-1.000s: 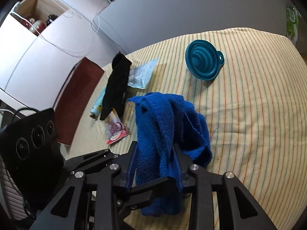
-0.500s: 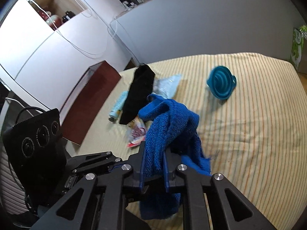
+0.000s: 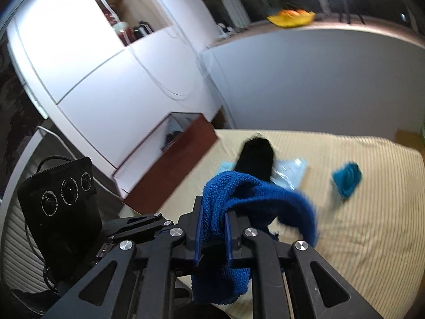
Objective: Organize soft objects
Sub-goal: 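Carry the towel into the shoebox and open the right gripper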
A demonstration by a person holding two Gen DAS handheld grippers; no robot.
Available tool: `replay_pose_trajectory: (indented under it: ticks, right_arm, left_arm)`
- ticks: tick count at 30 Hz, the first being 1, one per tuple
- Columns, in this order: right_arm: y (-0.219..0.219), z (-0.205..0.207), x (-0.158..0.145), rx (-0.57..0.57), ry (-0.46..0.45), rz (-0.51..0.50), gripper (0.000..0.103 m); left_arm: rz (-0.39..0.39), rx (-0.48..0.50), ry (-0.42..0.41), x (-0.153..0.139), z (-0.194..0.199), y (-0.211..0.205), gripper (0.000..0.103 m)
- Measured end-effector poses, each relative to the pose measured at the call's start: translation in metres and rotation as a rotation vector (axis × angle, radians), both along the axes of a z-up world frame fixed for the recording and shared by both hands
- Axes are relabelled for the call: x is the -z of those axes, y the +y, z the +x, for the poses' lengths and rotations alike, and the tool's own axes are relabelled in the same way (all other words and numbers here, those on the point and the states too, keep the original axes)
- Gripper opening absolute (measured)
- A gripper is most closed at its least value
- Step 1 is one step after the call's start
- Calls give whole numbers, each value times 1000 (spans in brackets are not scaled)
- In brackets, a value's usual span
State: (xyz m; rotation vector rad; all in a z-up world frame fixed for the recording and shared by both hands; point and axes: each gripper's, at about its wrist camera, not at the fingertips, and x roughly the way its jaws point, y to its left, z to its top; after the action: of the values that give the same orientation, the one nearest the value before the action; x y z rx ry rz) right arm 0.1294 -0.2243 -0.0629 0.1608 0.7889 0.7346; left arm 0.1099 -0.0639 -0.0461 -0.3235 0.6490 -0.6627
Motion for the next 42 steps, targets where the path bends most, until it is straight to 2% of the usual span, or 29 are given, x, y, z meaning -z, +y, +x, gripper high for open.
replay_pose_trajectory:
  ticks: [10,19,31,35,42]
  right_arm:
    - [92,4,-50,-164,-105,4,12]
    - [200,14,-71,-334,-139,13,12]
    - [305,23,-57,-465,-95,-9,12]
    - [327,24,-47,-482,-88,-27,12]
    - [353,38,-22,-485,-24,-69,12]
  left_arm:
    - [19,-173,-95,-40,-13,88,23]
    - [53,-357,-121,-51,-21,168,23]
    - [85,-537,-75,-30,-30,245,23]
    - [90,-571,-47,-20,-29,260,23]
    - [103,-603,24,2,-17,273,23]
